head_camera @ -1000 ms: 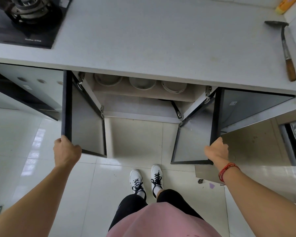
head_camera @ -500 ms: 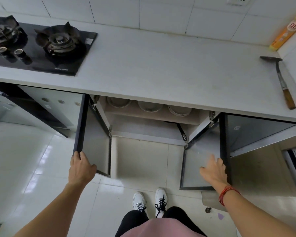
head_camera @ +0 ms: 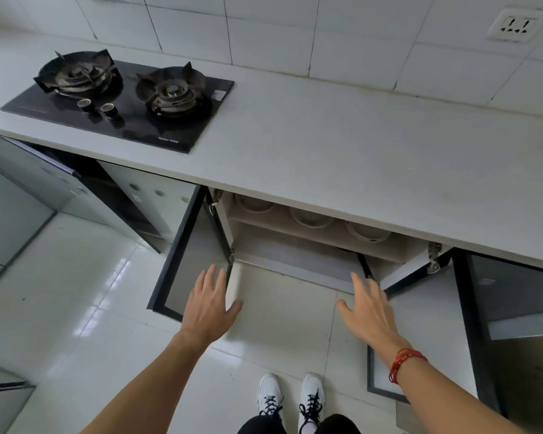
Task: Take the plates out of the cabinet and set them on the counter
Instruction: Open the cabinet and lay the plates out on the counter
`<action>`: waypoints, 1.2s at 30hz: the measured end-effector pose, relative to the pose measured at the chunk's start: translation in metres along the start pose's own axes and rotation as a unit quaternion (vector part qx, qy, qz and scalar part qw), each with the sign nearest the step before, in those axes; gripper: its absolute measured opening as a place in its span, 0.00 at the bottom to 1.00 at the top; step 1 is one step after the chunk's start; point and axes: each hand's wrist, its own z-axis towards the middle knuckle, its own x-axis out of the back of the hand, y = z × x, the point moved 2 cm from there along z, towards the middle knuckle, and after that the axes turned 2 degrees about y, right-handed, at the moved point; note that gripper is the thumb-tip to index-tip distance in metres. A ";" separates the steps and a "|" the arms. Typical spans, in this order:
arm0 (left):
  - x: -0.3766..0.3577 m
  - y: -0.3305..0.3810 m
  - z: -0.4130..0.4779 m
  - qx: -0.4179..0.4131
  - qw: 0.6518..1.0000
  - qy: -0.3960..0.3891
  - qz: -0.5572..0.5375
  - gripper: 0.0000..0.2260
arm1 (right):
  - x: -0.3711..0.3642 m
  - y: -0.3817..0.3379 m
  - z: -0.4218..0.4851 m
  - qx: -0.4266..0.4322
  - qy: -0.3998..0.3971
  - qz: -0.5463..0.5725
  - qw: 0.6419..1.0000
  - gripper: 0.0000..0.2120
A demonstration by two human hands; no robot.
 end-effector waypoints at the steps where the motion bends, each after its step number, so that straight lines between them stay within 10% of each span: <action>1: 0.001 0.004 0.003 -0.007 1.000 0.007 0.001 0.35 | 0.002 -0.002 0.003 0.009 0.001 -0.004 1.000 0.35; 36: 0.080 0.047 0.027 0.002 0.986 0.165 -0.034 0.36 | 0.073 -0.083 0.055 0.202 0.039 -0.001 0.979 0.34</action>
